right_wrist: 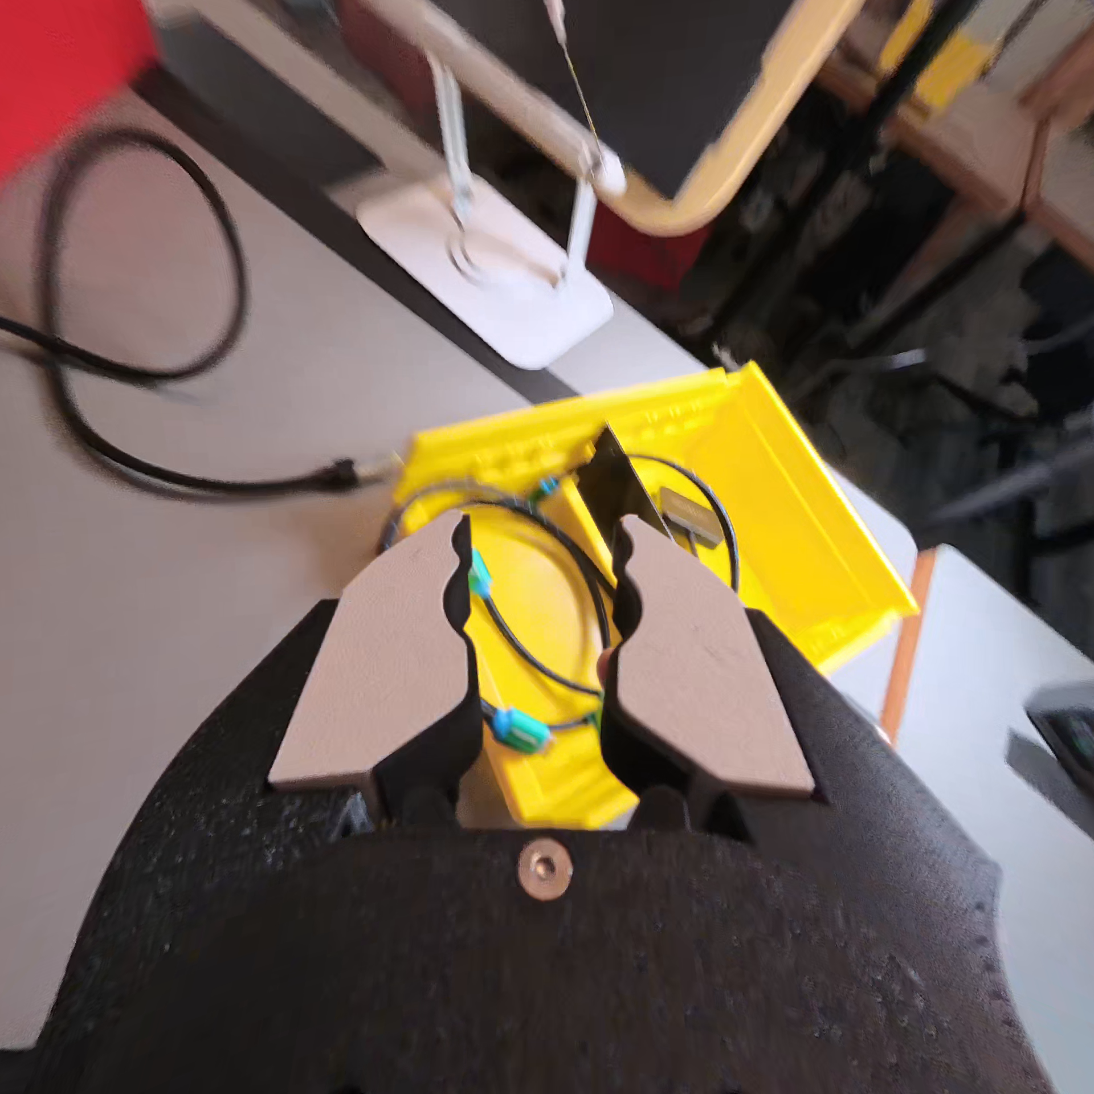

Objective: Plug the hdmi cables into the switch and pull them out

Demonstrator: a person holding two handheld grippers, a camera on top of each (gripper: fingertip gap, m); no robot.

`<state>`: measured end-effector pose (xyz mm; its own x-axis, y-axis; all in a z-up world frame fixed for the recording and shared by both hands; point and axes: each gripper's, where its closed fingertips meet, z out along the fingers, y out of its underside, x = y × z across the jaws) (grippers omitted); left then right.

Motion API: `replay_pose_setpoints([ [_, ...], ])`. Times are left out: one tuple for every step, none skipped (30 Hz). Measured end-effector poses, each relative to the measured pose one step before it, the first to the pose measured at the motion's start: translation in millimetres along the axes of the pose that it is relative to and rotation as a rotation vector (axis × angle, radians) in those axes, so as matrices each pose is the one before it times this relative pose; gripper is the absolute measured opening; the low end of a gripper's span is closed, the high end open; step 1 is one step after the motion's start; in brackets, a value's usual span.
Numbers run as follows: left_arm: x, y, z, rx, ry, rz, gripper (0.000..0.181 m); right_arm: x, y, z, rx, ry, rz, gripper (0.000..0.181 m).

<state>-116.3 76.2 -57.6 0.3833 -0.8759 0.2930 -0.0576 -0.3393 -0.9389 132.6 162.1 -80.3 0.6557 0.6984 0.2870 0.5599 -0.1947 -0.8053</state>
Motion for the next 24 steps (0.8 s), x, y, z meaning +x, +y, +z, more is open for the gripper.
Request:
replay_pose_setpoints([
  [1.84, 0.06, 1.74, -0.0016, 0.0072, 0.0015, 0.022, -11.76, -15.52, -4.12, 0.0744, -0.0491, -0.0044, 0.044],
  [2.29, -0.12, 2.09, -0.0001, 0.0095, 0.0019, 0.022, -14.88, -14.29, -1.84, 0.0646, -0.0649, -0.0032, 0.043],
  [2.63, -0.01, 2.51, -0.0018, 0.0118, 0.0011, 0.022, -15.28, -12.91, 0.91, 0.0546, -0.0643, -0.0020, 0.043],
  [3.09, 0.61, 3.02, -0.0052, 0.0136, 0.0021, 0.022, -16.50, -11.76, 3.61, 0.0513, -0.0681, -0.0075, 0.042],
  [3.29, 1.05, 3.63, -0.0078, 0.0134, 0.0059, 0.022, -17.30, -9.01, 6.45, 0.0394, -0.0756, -0.0047, 0.041],
  [3.60, 1.56, 4.28, -0.0111, 0.0135, 0.0089, 0.022, -17.69, -6.05, 9.20, 0.0264, -0.0821, -0.0016, 0.042],
  [3.99, 1.89, 4.85, -0.0136, 0.0146, 0.0098, 0.022, -17.10, -4.42, 11.20, 0.0254, -0.0821, -0.0016, 0.042],
  [4.04, 2.19, 5.41, -0.0151, 0.0151, 0.0103, 0.022, -15.65, -3.13, 13.04, 0.0229, -0.0787, 0.0042, 0.043],
  [3.90, 2.25, 6.03, -0.0159, 0.0138, 0.0090, 0.022, -14.68, -0.43, 14.29, 0.0107, -0.0777, 0.0087, 0.046],
  [3.78, 2.36, 6.51, -0.0165, 0.0135, 0.0066, 0.022, -11.35, 1.33, 15.18, 0.0045, -0.0617, 0.0104, 0.049],
  [3.62, 2.74, 6.90, -0.0187, 0.0144, 0.0063, 0.022, -8.23, 2.18, 15.27, 0.0068, -0.0454, 0.0058, 0.052],
  [3.46, 2.88, 6.41, -0.0189, 0.0142, 0.0083, 0.022, -6.47, 3.40, 14.06, 0.0052, -0.0373, 0.0051, 0.052],
  [3.33, 2.66, 4.98, -0.0168, 0.0153, 0.0102, 0.022, -4.05, 5.65, 10.70, -0.0071, -0.0268, -0.0031, 0.038],
  [-0.43, 2.66, 1.30, -0.0150, -0.0037, 0.0114, 0.022, -0.12, 5.72, 5.03, -0.0113, -0.0067, -0.0172, 0.031],
  [1.18, -0.88, -1.64, 0.0105, 0.0121, 0.0104, 0.022, 0.84, 2.76, -0.71, 0.0010, -0.0108, -0.0126, 0.029],
  [3.20, -4.49, -3.77, 0.0332, 0.0288, -0.0064, 0.023, -1.86, 0.99, -3.48, 0.0062, -0.0338, 0.0026, 0.027],
  [1.42, -6.49, -6.38, 0.0403, 0.0197, -0.0185, 0.024, -1.12, -1.03, -5.33, 0.0201, -0.0234, 0.0025, 0.026],
  [-2.12, -6.59, -8.82, 0.0409, -0.0031, -0.0150, 0.026, 0.05, -0.25, -6.27, 0.0115, -0.0114, -0.0057, 0.025],
  [-6.21, -5.63, -10.62, 0.0390, -0.0291, -0.0064, 0.026, 0.34, 0.91, -6.34, 0.0004, -0.0064, -0.0091, 0.025],
  [-9.78, -3.78, -11.43, 0.0311, -0.0483, -0.0048, 0.027, 0.31, 1.41, -5.63, -0.0040, -0.0037, -0.0056, 0.025],
  [-13.16, -1.45, -10.80, 0.0200, -0.0621, -0.0082, 0.029, -0.02, 0.08, -4.95, 0.0037, -0.0044, -0.0051, 0.025],
  [-17.03, 1.14, -9.56, 0.0064, -0.0807, -0.0111, 0.032, -1.00, -0.79, -4.07, 0.0091, -0.0093, -0.0025, 0.025],
  [-20.47, 4.79, -7.35, -0.0103, -0.0952, -0.0080, 0.035, -2.48, -0.68, -3.34, 0.0068, -0.0192, -0.0017, 0.024],
  [-22.23, 8.99, -4.23, -0.0292, -0.1001, -0.0037, 0.039, -2.74, -0.95, -2.54, 0.0089, -0.0175, -0.0060, 0.024],
])
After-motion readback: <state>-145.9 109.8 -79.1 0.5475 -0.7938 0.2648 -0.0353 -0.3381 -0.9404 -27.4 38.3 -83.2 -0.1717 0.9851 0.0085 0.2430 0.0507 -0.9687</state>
